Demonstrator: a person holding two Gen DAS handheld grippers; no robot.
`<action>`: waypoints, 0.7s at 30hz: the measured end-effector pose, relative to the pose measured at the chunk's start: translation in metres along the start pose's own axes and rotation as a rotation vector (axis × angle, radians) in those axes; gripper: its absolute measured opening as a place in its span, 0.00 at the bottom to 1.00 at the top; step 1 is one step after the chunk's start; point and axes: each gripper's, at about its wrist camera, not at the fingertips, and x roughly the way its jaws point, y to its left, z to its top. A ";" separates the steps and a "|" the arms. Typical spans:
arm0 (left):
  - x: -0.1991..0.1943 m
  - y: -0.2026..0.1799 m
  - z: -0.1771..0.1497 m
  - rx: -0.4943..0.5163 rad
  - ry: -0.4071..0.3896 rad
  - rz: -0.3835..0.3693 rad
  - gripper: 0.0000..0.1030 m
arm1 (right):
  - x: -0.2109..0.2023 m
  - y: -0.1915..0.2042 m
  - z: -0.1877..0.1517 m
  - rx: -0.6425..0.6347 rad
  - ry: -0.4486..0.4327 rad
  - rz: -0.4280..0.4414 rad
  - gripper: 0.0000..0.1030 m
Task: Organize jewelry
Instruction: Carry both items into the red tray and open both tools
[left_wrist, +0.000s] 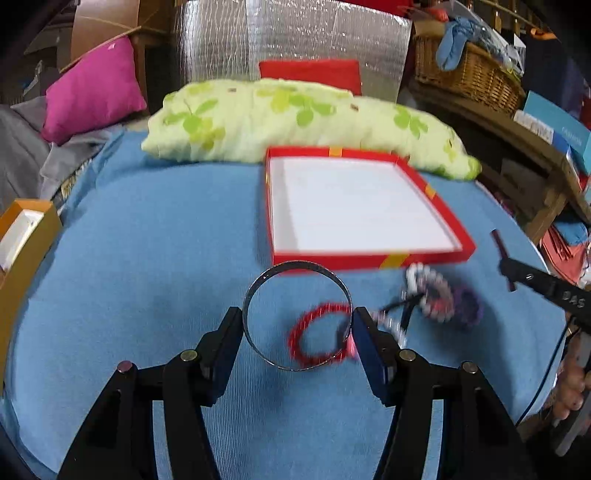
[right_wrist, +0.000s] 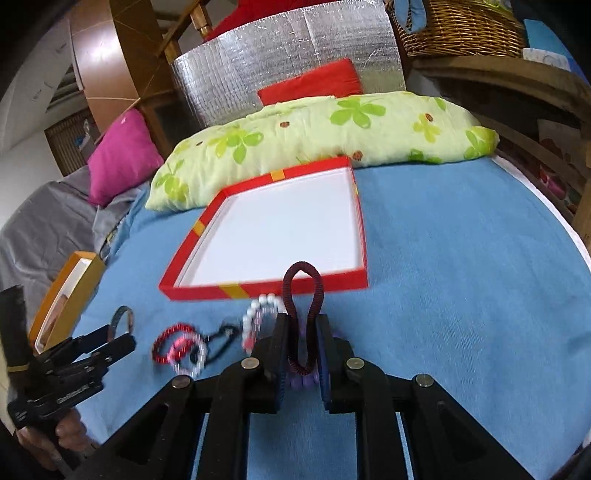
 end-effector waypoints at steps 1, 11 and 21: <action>0.003 -0.002 0.008 0.004 -0.007 0.014 0.60 | 0.006 0.000 0.007 0.016 -0.001 0.012 0.15; 0.077 -0.030 0.072 0.051 0.004 0.159 0.60 | 0.075 0.006 0.055 0.080 -0.005 0.061 0.15; 0.110 -0.055 0.074 0.145 0.035 0.211 0.61 | 0.124 -0.007 0.058 0.105 0.075 0.026 0.18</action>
